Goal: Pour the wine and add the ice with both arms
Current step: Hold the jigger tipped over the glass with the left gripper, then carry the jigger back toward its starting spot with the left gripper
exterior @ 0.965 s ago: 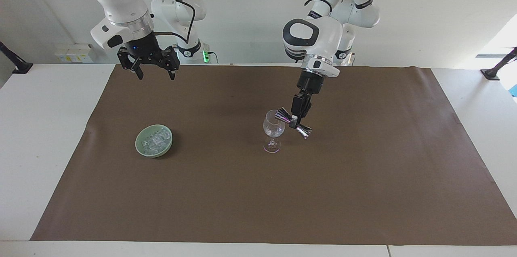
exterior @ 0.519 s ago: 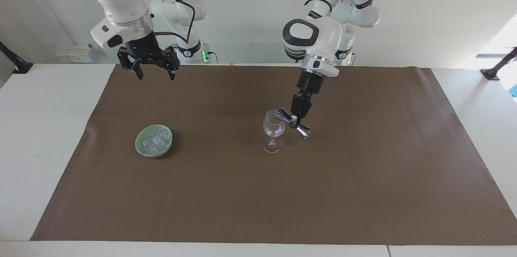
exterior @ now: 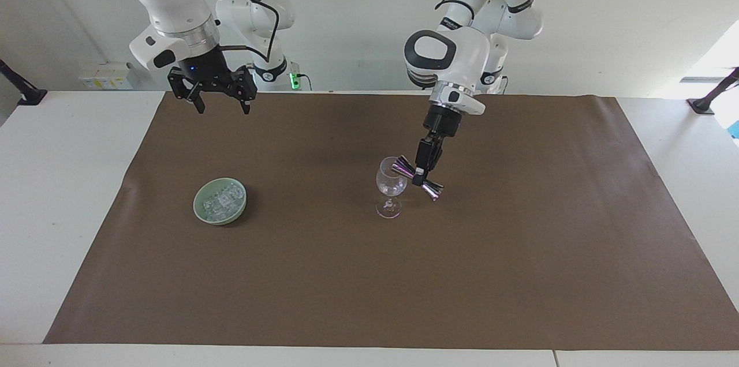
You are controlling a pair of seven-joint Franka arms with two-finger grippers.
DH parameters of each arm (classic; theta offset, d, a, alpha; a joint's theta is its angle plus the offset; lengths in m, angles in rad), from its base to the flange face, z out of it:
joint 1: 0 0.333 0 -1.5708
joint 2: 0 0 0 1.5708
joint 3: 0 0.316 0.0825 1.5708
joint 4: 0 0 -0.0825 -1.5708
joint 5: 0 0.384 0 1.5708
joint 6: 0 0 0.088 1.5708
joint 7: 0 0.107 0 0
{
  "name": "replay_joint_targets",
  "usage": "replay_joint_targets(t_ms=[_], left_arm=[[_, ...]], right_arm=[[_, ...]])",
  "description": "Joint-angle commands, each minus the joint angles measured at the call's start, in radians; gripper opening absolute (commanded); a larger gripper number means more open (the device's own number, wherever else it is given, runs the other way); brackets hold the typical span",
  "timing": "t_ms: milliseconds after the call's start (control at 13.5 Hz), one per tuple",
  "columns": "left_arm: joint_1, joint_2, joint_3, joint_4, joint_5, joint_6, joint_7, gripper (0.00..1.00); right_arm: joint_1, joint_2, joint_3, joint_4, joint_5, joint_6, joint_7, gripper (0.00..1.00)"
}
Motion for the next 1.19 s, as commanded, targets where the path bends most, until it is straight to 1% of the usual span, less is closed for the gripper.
replay_joint_targets(t_ms=[0, 223, 371, 594, 816, 965, 1113], left_arm=[[0.025, -0.018, 0.001, 0.001, -0.008, -0.046, -0.111, 0.00], [0.055, -0.053, 0.002, -0.022, -0.008, -0.103, -0.279, 0.00], [0.083, -0.065, 0.002, -0.030, -0.008, -0.132, -0.355, 0.00], [0.147, -0.093, 0.002, -0.048, -0.008, -0.224, -0.484, 0.00], [0.193, -0.105, 0.005, -0.058, -0.008, -0.281, -0.620, 0.00], [0.235, -0.117, 0.010, -0.059, -0.008, -0.353, -0.711, 0.00], [0.282, -0.133, 0.010, -0.070, -0.008, -0.428, -0.766, 0.00]], right_arm=[[-0.012, -0.024, 0.002, -0.025, 0.023, 0.003, -0.024, 1.00], [-0.012, -0.024, 0.002, -0.026, 0.021, 0.004, -0.024, 1.00], [-0.019, -0.022, 0.002, -0.025, 0.023, 0.006, -0.025, 1.00], [-0.021, -0.022, -0.002, -0.025, 0.023, 0.009, -0.024, 1.00], [-0.021, -0.024, -0.004, -0.023, 0.023, 0.001, -0.028, 1.00], [-0.015, -0.026, -0.017, -0.022, 0.023, -0.005, -0.030, 1.00], [0.016, -0.026, -0.042, -0.020, 0.023, -0.008, -0.030, 1.00]])
